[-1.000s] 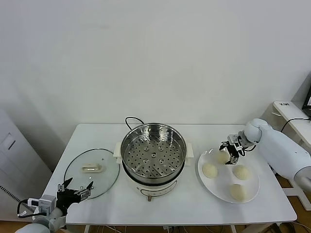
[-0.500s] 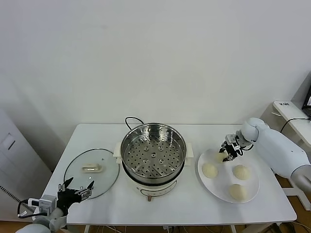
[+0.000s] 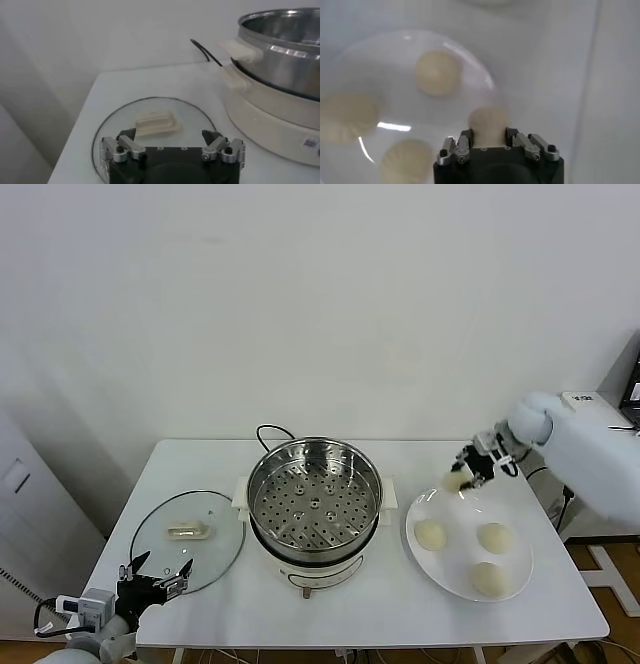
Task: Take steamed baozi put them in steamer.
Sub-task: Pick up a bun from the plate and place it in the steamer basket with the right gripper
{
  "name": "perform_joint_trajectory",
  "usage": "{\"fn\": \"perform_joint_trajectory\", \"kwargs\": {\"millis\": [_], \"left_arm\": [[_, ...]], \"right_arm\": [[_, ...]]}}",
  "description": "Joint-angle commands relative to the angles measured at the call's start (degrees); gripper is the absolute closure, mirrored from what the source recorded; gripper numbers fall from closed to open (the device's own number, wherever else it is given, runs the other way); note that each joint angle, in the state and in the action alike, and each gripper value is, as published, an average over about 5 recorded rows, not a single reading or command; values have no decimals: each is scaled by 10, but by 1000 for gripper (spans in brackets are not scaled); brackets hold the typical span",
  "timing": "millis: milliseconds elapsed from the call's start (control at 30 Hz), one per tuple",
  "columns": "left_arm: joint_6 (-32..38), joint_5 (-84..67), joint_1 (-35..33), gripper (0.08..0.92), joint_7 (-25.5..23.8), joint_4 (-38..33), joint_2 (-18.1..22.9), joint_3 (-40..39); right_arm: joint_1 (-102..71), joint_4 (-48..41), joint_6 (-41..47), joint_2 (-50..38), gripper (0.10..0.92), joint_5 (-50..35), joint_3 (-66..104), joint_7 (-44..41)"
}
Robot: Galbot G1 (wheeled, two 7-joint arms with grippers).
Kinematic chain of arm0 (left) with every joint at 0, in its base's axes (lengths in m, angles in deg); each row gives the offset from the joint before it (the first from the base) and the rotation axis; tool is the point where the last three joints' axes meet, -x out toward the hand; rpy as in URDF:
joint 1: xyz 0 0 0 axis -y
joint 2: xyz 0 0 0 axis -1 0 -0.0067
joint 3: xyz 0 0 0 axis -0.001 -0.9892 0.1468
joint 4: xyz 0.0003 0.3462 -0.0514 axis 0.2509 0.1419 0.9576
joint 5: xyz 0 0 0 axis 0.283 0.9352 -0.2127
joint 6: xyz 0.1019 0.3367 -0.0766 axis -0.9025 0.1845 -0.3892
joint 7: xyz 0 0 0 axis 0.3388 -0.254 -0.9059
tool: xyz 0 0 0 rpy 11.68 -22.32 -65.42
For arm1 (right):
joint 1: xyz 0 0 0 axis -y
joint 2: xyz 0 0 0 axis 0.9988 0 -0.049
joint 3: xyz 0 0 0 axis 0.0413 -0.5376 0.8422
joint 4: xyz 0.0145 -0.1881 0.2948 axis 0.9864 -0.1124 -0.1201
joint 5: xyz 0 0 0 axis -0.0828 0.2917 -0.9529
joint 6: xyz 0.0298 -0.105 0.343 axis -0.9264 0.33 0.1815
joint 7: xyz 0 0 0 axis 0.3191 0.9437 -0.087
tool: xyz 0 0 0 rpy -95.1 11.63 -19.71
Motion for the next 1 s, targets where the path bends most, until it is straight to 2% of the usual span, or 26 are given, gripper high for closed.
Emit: {"fn": "perform_joint_trajectory", "kwargs": {"millis": [33,233,367,733,1000], "left_arm": [[-2,1,0,177,1,-1,0,-2],[-8,-2,4,177,2,-7,-1,-3],[-8,-1,5,177,2,-5,-2,-3],[-8,-1,5,177,2,1,-8,-1],[-6,-1,6,177,2,3,-9,1]], "right_arm": [[142,-1,-135,71,608,-64,-67,-17],[145,-61,-273,171,601,-50,-43,-38],[135,-76,-323,223,601,-25,-23,-51],[96,7,-326,254,601,52,-19,-36],[41,47,-326,259,601,170,1,-19]]}}
